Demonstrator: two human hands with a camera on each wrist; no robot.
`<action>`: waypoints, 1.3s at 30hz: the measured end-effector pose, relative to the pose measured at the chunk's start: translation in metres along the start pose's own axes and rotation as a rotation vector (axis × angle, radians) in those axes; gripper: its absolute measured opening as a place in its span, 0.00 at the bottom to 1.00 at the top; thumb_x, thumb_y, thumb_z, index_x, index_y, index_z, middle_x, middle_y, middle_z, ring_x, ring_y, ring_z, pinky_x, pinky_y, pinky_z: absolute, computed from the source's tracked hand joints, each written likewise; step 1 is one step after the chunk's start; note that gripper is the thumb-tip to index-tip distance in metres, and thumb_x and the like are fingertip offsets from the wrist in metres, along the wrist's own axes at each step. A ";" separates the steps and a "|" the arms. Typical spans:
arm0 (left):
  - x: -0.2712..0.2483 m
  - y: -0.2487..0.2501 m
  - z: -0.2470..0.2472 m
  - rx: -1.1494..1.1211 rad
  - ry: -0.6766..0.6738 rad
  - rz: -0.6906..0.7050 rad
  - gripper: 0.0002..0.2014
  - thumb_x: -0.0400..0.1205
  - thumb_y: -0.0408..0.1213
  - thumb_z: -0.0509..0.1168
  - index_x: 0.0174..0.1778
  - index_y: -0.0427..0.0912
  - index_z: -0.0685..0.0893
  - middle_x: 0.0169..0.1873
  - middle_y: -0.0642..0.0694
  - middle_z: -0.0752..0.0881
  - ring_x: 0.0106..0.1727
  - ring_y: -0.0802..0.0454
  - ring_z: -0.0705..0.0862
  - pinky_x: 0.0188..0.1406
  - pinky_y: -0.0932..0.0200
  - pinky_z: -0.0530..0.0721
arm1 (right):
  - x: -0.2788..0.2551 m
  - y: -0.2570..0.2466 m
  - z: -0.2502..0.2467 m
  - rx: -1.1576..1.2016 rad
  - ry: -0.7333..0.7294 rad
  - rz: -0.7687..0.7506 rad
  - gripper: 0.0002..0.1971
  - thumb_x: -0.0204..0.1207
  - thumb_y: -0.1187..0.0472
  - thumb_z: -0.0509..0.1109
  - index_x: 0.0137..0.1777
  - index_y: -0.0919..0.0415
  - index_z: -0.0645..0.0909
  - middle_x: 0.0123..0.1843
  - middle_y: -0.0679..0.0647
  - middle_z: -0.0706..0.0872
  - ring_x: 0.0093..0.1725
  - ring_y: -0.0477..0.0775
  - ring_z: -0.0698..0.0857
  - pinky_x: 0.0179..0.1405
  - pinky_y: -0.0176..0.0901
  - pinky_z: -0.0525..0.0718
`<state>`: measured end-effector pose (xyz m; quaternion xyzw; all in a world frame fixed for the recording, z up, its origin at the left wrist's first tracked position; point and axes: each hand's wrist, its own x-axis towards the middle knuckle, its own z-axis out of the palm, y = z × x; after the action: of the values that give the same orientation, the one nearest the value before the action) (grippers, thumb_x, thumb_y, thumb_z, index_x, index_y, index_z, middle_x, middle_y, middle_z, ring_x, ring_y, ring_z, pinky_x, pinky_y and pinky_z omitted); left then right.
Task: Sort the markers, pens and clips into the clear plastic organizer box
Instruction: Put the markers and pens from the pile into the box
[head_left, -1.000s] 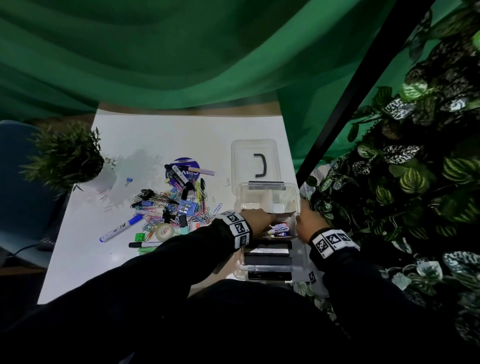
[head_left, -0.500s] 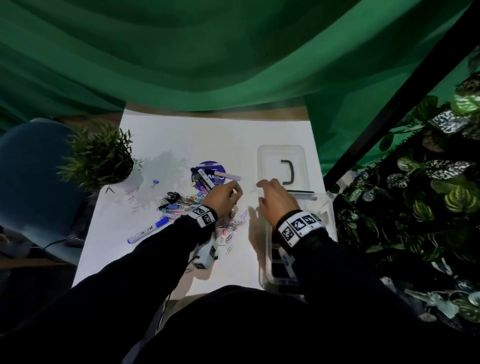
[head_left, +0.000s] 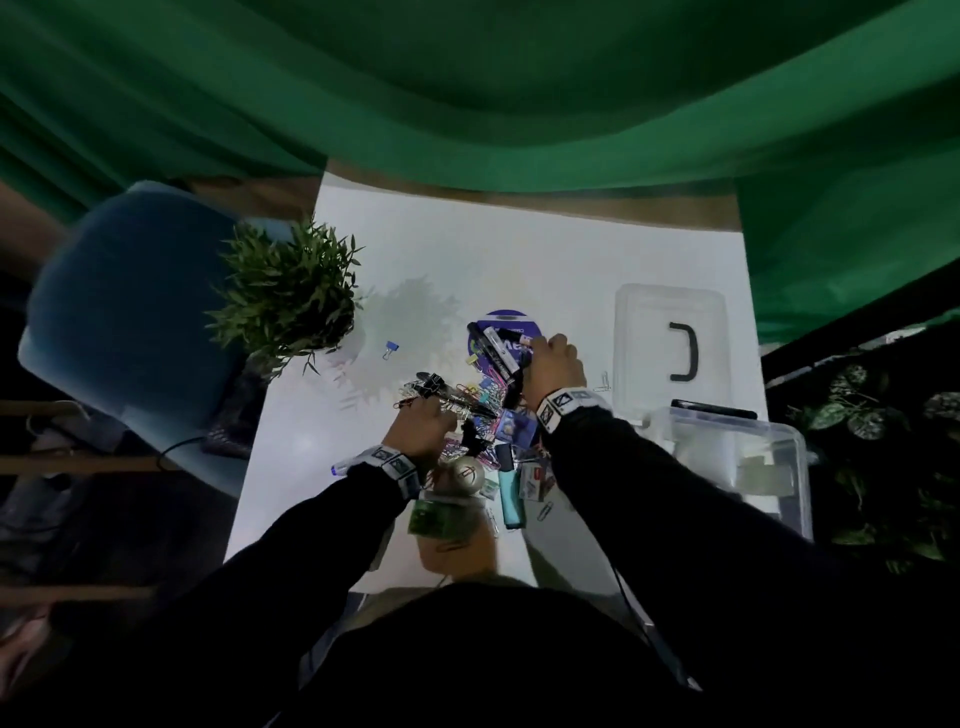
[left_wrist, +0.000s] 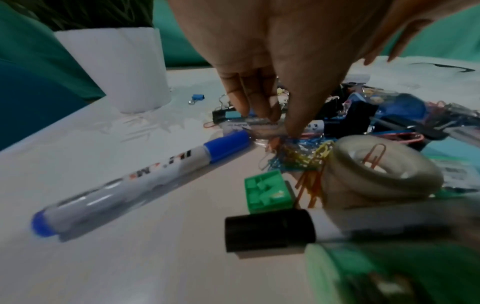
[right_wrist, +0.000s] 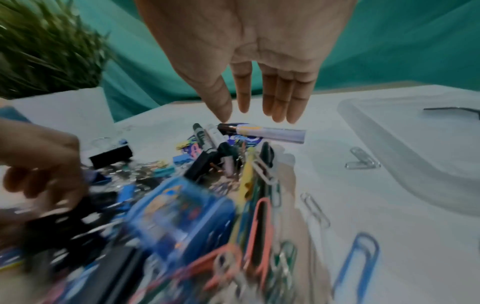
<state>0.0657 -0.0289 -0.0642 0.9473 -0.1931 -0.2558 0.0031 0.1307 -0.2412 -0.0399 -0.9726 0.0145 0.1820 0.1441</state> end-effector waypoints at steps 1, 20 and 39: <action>0.003 -0.001 -0.001 0.007 -0.043 0.004 0.17 0.56 0.30 0.78 0.38 0.38 0.84 0.33 0.37 0.80 0.33 0.38 0.80 0.26 0.55 0.69 | 0.011 0.000 -0.002 -0.011 0.009 -0.011 0.24 0.78 0.58 0.66 0.72 0.64 0.68 0.67 0.65 0.72 0.66 0.67 0.74 0.60 0.56 0.75; -0.050 -0.070 0.008 -0.422 -0.075 -0.274 0.19 0.80 0.42 0.67 0.63 0.38 0.72 0.56 0.38 0.73 0.48 0.36 0.80 0.39 0.53 0.74 | 0.088 -0.039 0.025 -0.098 -0.323 -0.082 0.24 0.77 0.56 0.71 0.68 0.68 0.72 0.59 0.63 0.83 0.58 0.64 0.85 0.45 0.45 0.76; -0.047 0.015 -0.041 -0.503 0.103 -0.220 0.28 0.83 0.43 0.63 0.77 0.39 0.61 0.48 0.31 0.86 0.45 0.35 0.85 0.38 0.50 0.77 | -0.042 -0.008 -0.080 0.705 -0.256 -0.191 0.05 0.84 0.66 0.58 0.56 0.58 0.70 0.44 0.60 0.85 0.41 0.60 0.87 0.40 0.52 0.86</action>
<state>0.0430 -0.0297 -0.0041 0.9439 -0.0190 -0.2457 0.2200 0.1205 -0.2577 0.0488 -0.8296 -0.0327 0.2715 0.4867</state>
